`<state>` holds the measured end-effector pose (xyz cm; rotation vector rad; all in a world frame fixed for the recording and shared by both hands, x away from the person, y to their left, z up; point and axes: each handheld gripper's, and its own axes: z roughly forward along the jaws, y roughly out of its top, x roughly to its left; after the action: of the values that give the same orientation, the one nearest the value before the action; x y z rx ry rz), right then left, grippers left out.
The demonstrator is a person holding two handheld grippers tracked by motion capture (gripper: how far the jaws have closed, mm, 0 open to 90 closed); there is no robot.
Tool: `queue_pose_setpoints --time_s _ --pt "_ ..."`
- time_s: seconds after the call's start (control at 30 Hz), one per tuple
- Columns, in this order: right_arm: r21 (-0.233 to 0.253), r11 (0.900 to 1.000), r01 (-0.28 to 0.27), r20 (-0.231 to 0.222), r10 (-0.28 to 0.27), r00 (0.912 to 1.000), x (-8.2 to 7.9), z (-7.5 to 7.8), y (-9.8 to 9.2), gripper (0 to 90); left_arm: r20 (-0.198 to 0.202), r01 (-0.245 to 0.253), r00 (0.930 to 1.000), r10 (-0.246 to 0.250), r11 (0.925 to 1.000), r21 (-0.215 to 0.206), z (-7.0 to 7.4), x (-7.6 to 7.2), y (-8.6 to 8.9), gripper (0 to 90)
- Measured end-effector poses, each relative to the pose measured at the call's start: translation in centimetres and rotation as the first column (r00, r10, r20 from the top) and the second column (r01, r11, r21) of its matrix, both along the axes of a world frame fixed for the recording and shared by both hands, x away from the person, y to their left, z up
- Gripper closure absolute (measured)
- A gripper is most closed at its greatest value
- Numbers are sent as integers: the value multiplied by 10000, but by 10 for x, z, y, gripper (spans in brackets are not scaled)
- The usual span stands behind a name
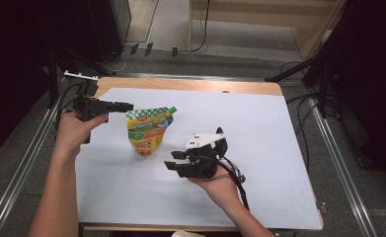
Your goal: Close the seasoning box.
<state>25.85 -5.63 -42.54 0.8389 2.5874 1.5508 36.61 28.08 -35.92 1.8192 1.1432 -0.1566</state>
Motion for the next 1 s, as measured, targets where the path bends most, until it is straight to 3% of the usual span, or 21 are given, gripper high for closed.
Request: queue_pose_setpoints --time_s 0.4,0.63,0.8,1.0 --pt "257 9990 368 -216 -362 9991 11 19 -28 620 -161 27 9999 -24 9999 149 -14 5 -1 518" --pt "46 9988 491 -83 -491 9988 17 27 -42 643 -176 84 9998 -80 9998 195 -16 6 -3 512" --pt "189 9968 772 52 -773 9970 21 34 -57 710 -181 -146 9997 149 9997 176 -18 6 -3 492" --pt "199 9934 1125 17 -1126 9936 26 40 -74 823 -94 -87 9999 89 9997 240 -18 5 -6 478"
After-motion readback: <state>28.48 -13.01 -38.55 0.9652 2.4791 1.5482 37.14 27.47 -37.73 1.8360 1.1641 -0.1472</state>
